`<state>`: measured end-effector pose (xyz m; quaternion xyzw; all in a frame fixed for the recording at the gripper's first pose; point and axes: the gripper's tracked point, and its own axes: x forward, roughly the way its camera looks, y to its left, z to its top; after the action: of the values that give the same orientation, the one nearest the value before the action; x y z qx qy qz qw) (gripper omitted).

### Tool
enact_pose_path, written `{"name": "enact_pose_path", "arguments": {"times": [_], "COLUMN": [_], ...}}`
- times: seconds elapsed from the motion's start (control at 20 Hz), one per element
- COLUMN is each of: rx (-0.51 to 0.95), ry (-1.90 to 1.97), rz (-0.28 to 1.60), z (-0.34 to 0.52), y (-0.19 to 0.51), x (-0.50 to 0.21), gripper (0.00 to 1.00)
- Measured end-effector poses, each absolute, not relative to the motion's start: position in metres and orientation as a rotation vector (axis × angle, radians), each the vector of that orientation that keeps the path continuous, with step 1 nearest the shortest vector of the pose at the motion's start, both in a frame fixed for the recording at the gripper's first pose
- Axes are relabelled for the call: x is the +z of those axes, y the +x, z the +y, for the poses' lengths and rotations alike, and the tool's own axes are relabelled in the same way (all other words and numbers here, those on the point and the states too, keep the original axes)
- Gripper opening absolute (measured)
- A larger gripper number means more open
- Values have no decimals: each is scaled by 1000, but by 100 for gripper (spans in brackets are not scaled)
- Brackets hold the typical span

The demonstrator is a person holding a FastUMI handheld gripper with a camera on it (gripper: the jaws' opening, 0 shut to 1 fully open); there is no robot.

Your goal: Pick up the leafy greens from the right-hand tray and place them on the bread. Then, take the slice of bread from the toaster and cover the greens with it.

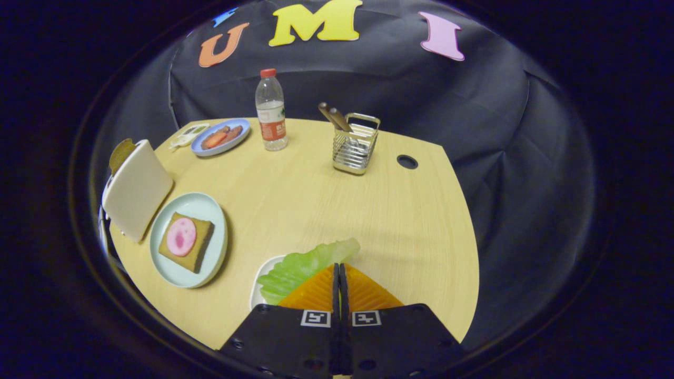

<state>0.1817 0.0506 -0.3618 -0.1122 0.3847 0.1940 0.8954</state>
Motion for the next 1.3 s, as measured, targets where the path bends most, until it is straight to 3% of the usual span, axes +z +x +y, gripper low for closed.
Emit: {"name": "enact_pose_path", "arguments": {"times": [0.65, 1.3], "rx": [467, 592], "ry": [-188, -171], "rz": [682, 778], "z": [115, 273], "y": [99, 42], "x": [-262, -273], "gripper": [0, 0]}}
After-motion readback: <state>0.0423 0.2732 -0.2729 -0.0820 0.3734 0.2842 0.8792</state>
